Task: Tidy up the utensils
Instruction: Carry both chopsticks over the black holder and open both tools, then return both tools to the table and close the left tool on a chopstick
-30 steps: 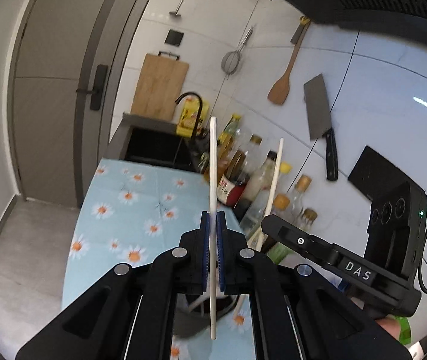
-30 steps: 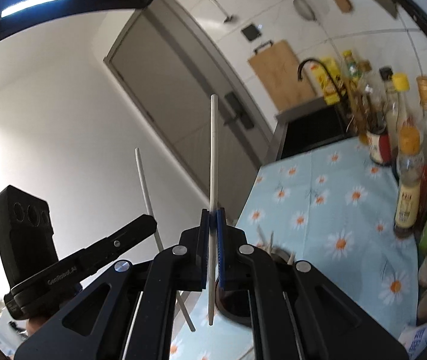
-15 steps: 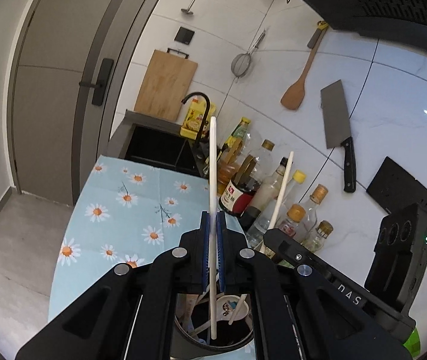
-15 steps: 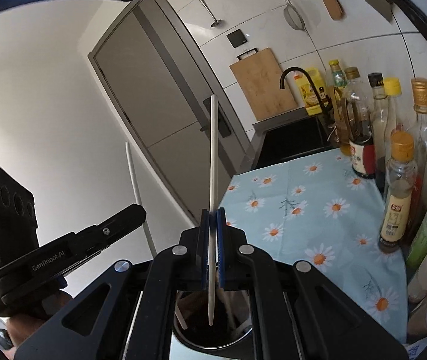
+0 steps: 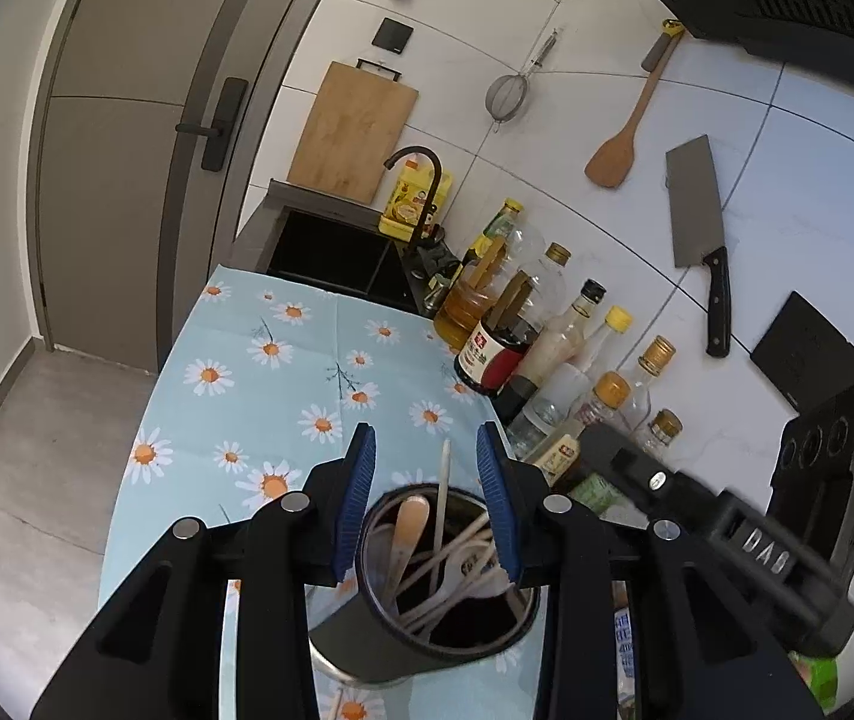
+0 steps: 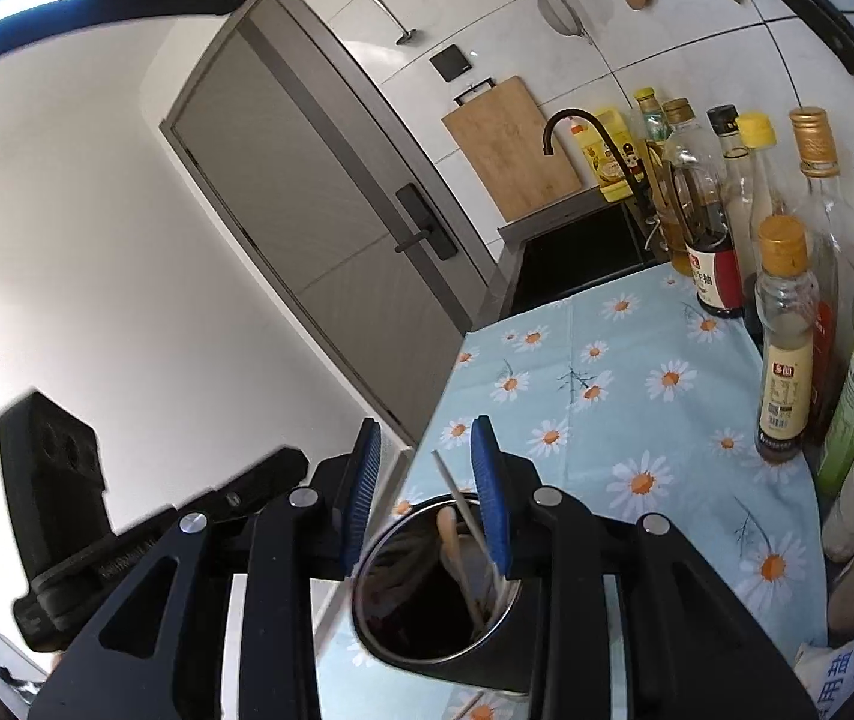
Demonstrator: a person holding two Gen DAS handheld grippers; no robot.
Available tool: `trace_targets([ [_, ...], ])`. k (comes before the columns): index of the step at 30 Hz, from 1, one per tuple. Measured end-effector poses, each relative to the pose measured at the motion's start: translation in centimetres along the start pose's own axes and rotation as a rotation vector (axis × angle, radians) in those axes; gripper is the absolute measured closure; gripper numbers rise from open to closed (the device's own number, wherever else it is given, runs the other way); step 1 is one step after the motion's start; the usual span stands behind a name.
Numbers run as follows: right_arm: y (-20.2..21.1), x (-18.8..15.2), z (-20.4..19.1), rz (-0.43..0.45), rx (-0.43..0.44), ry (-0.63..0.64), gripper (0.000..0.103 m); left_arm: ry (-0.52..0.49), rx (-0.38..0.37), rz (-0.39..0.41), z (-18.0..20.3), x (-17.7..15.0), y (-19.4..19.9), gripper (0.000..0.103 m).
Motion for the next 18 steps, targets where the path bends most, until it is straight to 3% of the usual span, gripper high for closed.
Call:
trace_targets([
  [12, 3.8, -1.2, -2.1, -0.005, 0.033, -0.015, 0.070, -0.148, 0.008, -0.035, 1.4, -2.6, 4.6, 0.069],
  [18, 5.6, -2.9, -3.2, -0.024, 0.050, -0.025, 0.070, -0.221, 0.004, -0.094, 2.0, -5.0, 6.3, 0.069],
])
Point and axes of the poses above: each gripper's, at about its wrist camera, not at the fingertips, and y roughly against the way its jaws point, z to its right, x to its top, the point moved 8 cm from there along -y, roughly the way its jaws point, and after that the axes turned 9 degrees about x, right-handed, at the moved point
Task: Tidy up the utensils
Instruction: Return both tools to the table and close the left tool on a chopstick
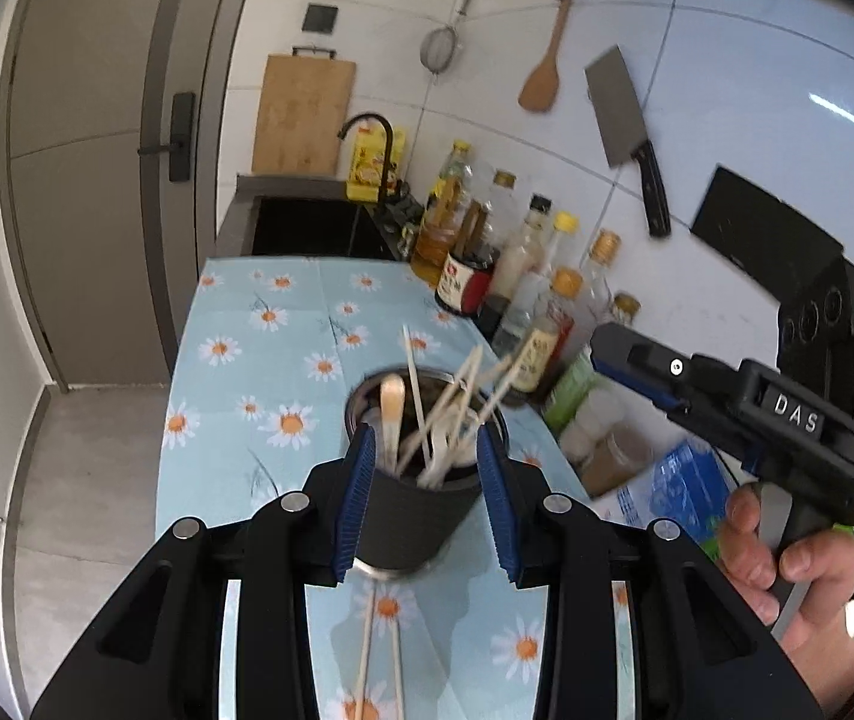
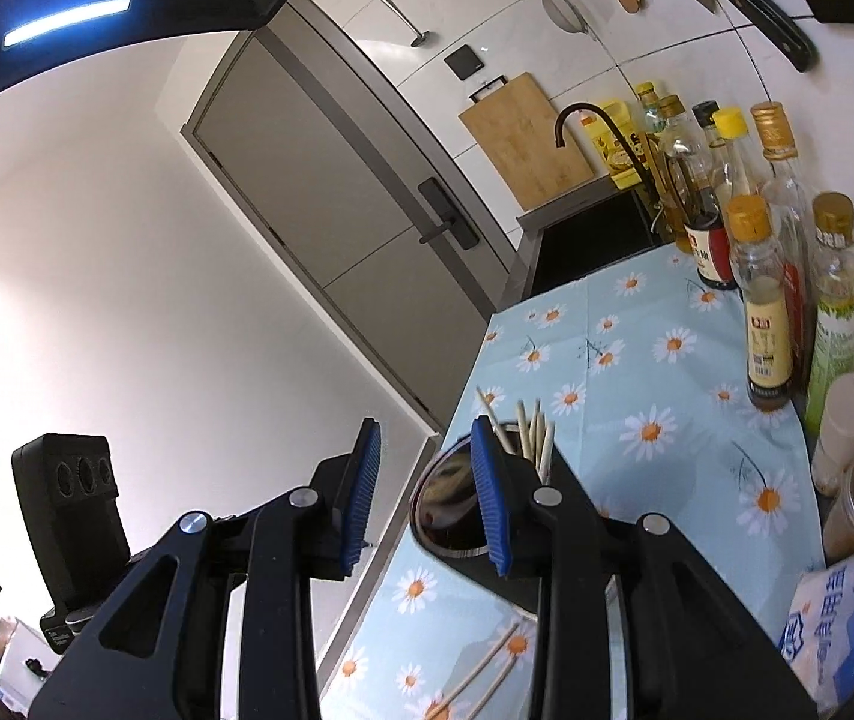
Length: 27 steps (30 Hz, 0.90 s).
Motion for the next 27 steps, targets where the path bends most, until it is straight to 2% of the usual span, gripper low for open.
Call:
trace_targets([
  [5, 0.7, -2.2, -0.2, -0.052, -0.015, -0.006, 0.070, -0.032, 0.002, -0.082, 0.1, -2.5, 0.0, 0.069],
  [9, 0.7, -4.3, 0.5, -0.103, -0.026, -0.046, 0.070, -0.061, 0.045, -0.155, -0.6, -4.7, -0.8, 0.069],
  [14, 0.8, -6.4, 1.8, -0.150, -0.039, -0.109, 0.070, -0.052, 0.049, -0.292, -1.8, -7.5, -2.7, 0.069],
  [22, 0.7, -9.7, 3.0, -0.238, -0.063, -0.157, 0.070, -0.117, 0.059, -0.494, -2.1, -12.2, -5.0, 0.069],
  [27, 0.1, -12.6, 4.1, -0.326, -0.072, -0.246, 0.070, -0.167, 0.068, -0.625, -2.2, -15.6, -6.6, 0.069],
])
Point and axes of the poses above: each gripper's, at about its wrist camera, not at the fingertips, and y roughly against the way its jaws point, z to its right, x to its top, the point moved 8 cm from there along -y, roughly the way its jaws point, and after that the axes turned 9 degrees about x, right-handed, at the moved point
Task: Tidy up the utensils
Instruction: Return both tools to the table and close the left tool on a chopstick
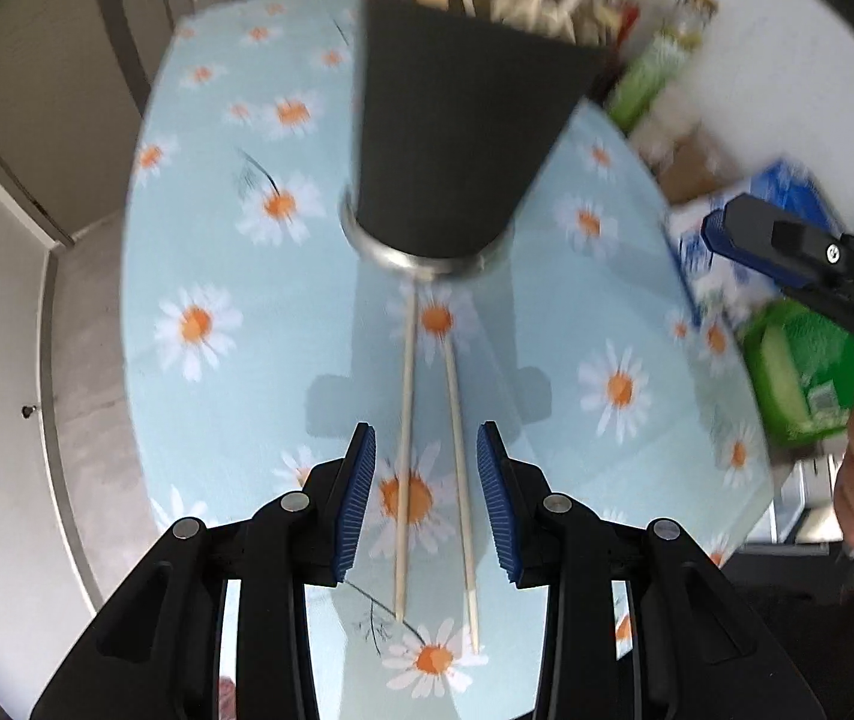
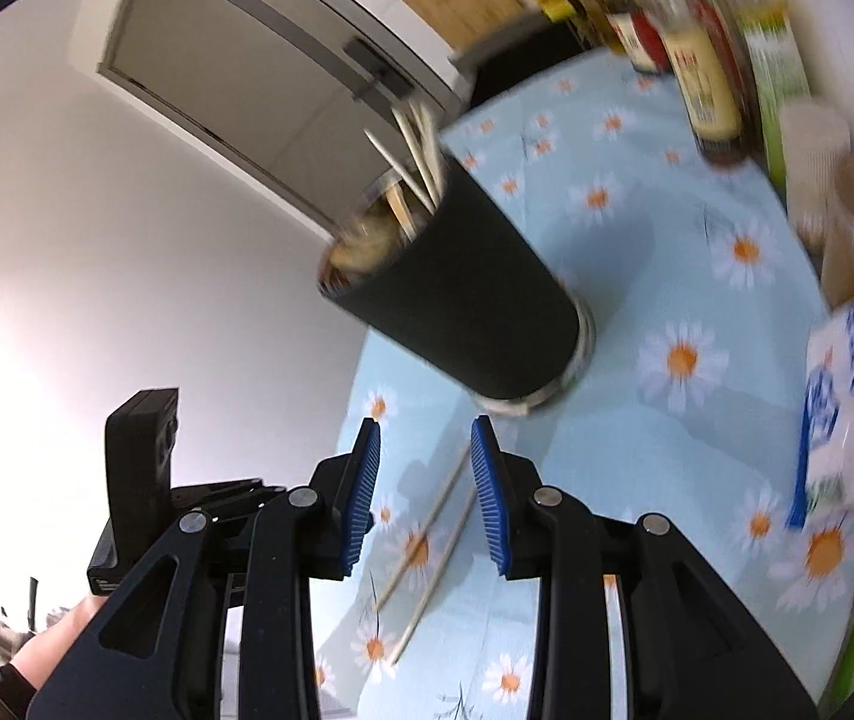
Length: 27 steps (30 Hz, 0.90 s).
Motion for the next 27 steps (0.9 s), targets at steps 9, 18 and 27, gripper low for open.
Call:
trace_targets([
  [9, -1.8, -3.2, 1.2, -0.088, -0.027, -0.055, 0.070, -0.070, 0.062, -0.153, 0.0, -1.9, -4.1, 0.069],
  [18, -2.0, -4.0, 1.8, -0.103, -0.046, -0.072, 0.070, -0.111, 0.092, -0.190, 0.2, -2.2, -5.5, 0.069],
  [27, -2.4, -4.3, 2.1, -0.111, -0.055, -0.079, 0.070, -0.135, 0.111, -0.223, 0.8, -2.0, -7.1, 0.086],
])
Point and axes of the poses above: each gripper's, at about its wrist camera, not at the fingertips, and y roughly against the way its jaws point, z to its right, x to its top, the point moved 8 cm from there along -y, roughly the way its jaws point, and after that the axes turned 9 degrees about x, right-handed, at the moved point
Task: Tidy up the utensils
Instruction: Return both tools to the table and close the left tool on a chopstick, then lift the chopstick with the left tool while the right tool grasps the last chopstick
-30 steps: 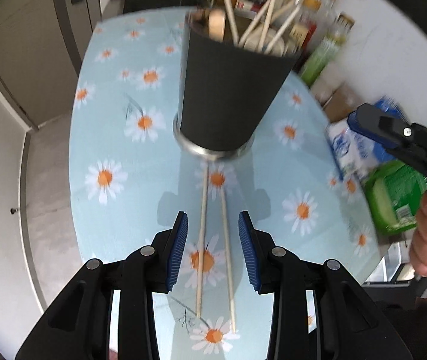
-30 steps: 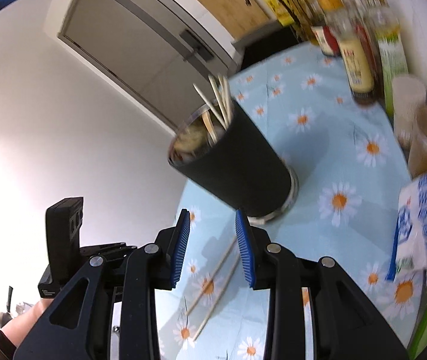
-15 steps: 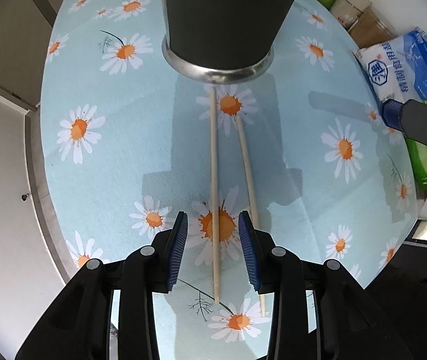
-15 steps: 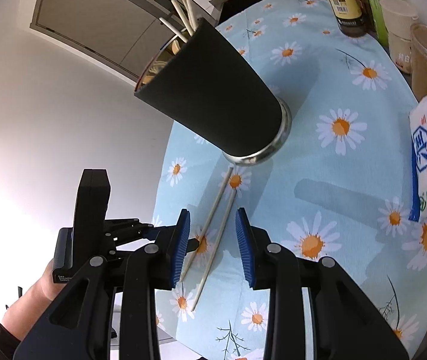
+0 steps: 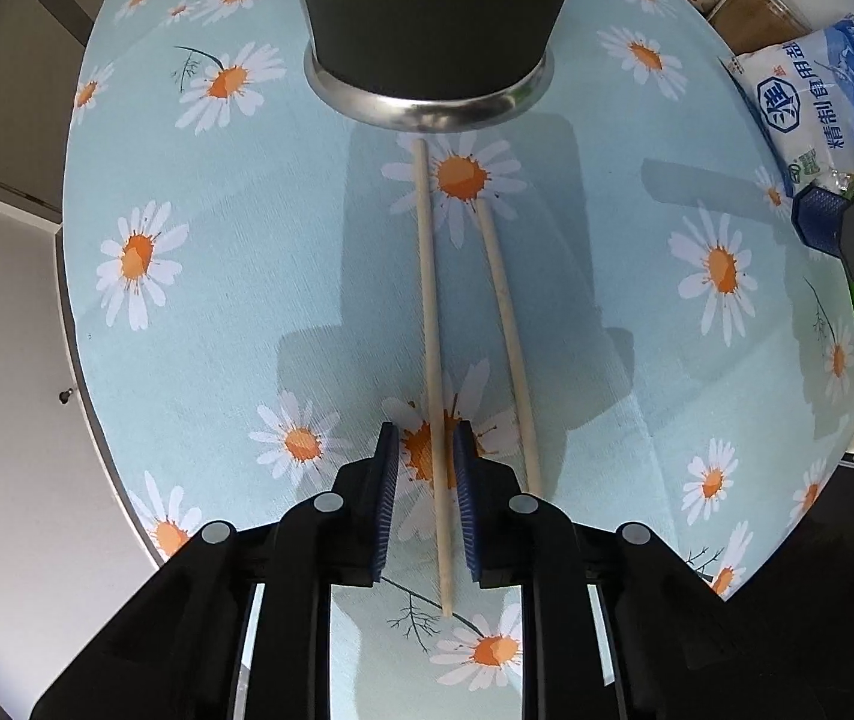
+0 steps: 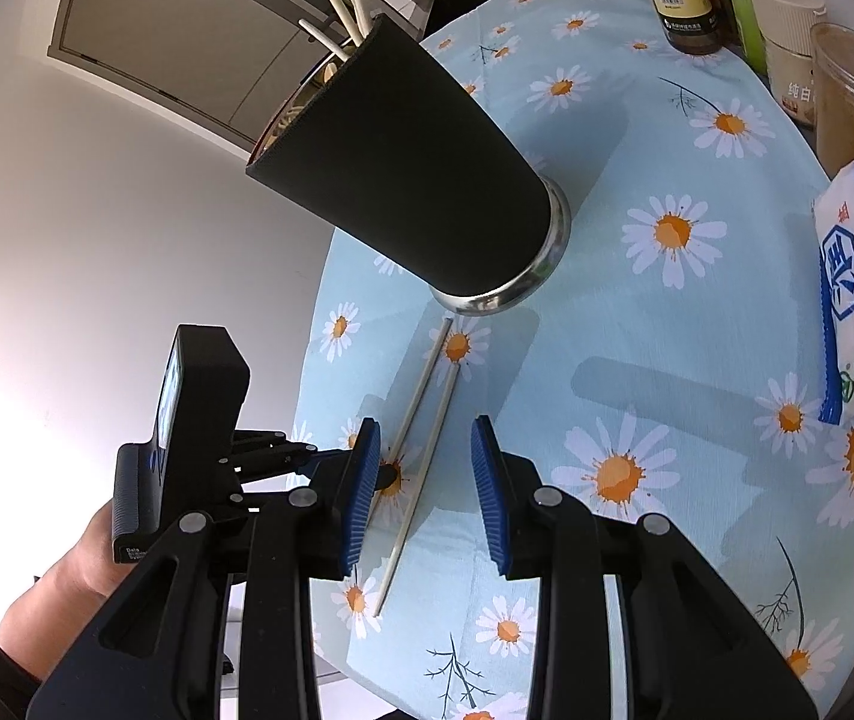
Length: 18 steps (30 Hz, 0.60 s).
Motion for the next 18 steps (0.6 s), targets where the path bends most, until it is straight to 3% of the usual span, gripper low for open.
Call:
trace_targets([
  [7, -0.8, -0.4, 0.1, -0.018, -0.012, -0.006, 0.070, -0.005, 0.022, -0.001, -0.2, 0.0, -0.5, 0.098],
  [18, -3.2, -1.7, -0.2, -0.069, -0.035, -0.047, 0.070, 0.042, -0.062, 0.023, -2.1, -1.0, -0.6, 0.099],
])
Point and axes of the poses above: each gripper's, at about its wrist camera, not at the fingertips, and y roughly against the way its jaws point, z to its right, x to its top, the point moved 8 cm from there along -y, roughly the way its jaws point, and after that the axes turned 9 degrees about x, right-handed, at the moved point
